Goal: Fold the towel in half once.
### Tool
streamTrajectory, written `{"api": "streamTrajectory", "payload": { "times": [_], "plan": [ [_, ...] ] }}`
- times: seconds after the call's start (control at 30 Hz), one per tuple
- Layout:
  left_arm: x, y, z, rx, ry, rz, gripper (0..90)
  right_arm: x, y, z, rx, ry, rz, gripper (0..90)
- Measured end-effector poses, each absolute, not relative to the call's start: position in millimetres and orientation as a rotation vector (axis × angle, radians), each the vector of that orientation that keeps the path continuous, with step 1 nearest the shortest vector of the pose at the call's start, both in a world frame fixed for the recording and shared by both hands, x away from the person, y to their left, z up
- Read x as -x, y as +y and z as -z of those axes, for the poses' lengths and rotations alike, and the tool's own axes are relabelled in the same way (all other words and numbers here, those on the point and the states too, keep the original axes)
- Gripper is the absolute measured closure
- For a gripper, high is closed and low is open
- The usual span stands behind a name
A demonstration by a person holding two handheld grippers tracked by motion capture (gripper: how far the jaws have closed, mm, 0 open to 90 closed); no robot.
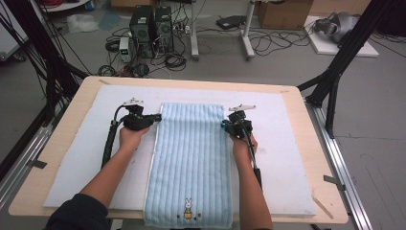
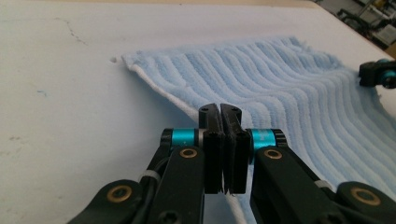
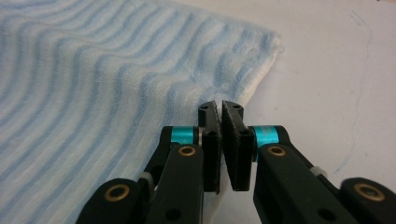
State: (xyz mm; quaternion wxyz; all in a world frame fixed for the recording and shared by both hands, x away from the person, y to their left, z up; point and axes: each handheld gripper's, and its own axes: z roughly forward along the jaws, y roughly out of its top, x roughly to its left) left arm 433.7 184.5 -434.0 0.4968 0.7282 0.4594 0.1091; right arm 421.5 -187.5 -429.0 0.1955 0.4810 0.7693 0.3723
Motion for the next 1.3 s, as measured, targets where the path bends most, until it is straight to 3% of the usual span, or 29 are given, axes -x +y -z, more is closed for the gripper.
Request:
{"api": "streamTrajectory", "payload": {
  "times": [0.53, 0.83, 1.13, 1.2, 1.23, 1.3],
  "plan": [
    [-383.4, 192.2, 422.1, -1.756, 0.991, -0.234, 87.1, -368.4, -195.3, 418.1, -1.244, 2.229, -1.112, 85.4],
    [-347.2, 192.3, 430.3, -1.804, 0.931, -0.275, 87.0, -332.0, -197.4, 421.8, -1.201, 2.260, -1.122, 85.2],
    [-331.9, 196.5, 442.0, -1.806, 0.940, -0.226, 86.2, -312.4, -201.0, 430.2, -1.208, 2.267, -1.163, 84.0],
    [-330.1, 196.9, 445.9, -1.800, 0.964, -0.251, 78.7, -310.2, -201.6, 432.3, -1.213, 2.255, -1.165, 78.4],
    [-329.7, 197.4, 447.4, -1.791, 0.980, -0.254, 68.2, -308.5, -202.4, 432.4, -1.212, 2.234, -1.163, 73.2],
    [-329.8, 198.5, 450.2, -1.773, 1.007, -0.260, 56.3, -306.9, -205.4, 430.1, -1.214, 2.203, -1.174, 64.9]
  ]
}}
